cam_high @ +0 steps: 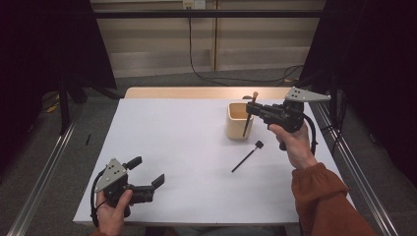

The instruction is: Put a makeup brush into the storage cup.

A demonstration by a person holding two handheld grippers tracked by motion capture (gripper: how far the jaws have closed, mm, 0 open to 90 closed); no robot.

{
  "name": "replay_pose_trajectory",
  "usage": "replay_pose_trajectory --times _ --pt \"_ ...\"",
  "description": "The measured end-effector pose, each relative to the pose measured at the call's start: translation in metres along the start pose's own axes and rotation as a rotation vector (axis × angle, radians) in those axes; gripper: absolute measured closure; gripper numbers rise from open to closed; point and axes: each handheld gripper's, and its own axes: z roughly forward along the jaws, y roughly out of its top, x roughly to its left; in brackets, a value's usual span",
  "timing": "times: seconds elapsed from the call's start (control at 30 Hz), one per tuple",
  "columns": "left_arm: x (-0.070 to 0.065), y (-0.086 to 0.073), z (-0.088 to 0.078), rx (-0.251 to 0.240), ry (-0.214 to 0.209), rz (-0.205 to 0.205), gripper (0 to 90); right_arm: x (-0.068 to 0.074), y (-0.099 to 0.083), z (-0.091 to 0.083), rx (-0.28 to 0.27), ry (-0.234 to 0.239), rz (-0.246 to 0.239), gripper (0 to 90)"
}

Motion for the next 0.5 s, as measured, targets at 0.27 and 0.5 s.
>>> replay_pose_trajectory --times 0.27,0.5 --pt "0.000 -0.001 0.000 0.009 -0.008 0.008 1.6 -0.009 0.011 0.005 0.001 -0.031 -0.009 84.1" --pt "0.003 -0.001 -0.001 0.010 0.002 -0.006 1.6 -0.015 0.021 0.014 0.007 -0.051 -0.024 84.1"
